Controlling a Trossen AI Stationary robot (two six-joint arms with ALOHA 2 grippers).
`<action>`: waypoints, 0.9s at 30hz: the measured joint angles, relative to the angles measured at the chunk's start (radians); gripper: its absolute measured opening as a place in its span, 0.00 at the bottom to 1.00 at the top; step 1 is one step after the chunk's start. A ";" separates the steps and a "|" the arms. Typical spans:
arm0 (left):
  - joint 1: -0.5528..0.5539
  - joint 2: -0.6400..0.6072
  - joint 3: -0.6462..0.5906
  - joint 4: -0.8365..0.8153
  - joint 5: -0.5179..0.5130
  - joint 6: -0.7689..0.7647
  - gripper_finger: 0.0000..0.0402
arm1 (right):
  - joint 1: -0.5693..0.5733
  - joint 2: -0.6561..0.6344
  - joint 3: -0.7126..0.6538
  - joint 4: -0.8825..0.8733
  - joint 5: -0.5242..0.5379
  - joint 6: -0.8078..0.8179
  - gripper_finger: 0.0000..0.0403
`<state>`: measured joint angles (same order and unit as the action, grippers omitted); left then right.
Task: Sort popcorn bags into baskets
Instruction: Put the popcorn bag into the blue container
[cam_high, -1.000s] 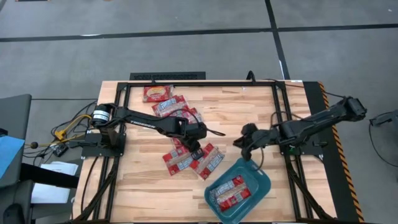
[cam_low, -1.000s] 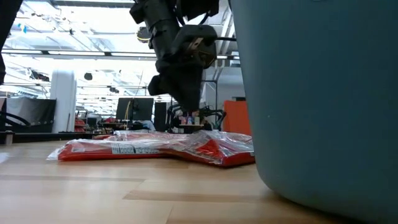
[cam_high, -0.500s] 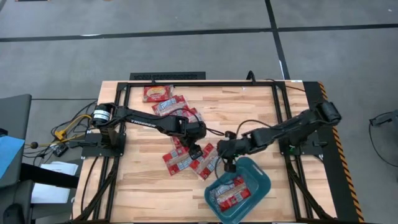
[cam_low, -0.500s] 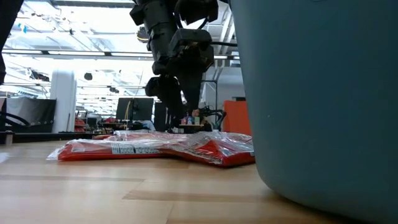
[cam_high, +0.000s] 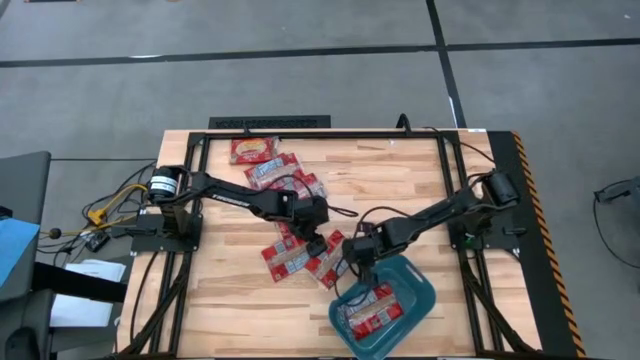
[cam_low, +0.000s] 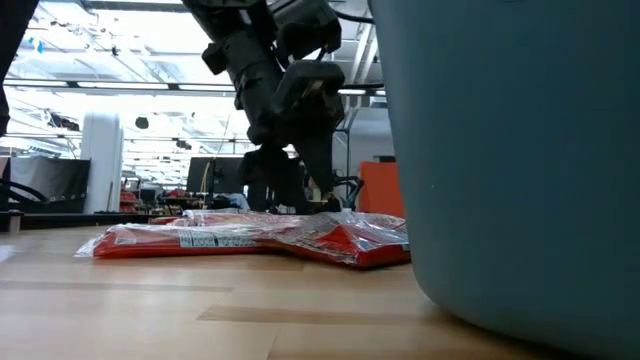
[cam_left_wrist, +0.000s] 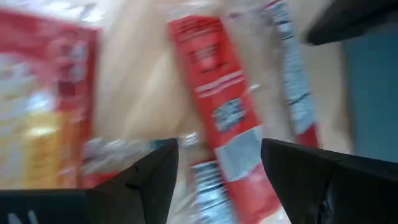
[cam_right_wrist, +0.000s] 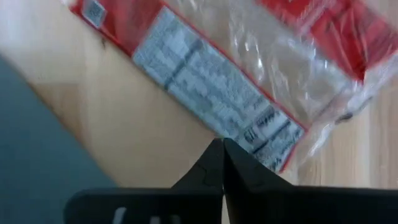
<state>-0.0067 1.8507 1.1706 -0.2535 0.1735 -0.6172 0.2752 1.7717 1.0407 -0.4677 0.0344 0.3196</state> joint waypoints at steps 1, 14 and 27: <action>-0.001 0.000 -0.005 0.010 0.010 -0.004 0.54 | 0.000 0.000 -0.001 -0.004 -0.006 0.004 0.05; 0.000 0.000 -0.063 0.110 0.018 -0.061 0.58 | -0.017 0.051 -0.001 0.038 -0.010 0.002 0.05; 0.000 0.053 -0.060 0.091 0.027 -0.104 0.58 | -0.037 0.073 0.002 0.067 -0.013 0.001 0.05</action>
<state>-0.0067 1.9035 1.1106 -0.1624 0.2002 -0.7213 0.2386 1.8442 1.0431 -0.4005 0.0210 0.3210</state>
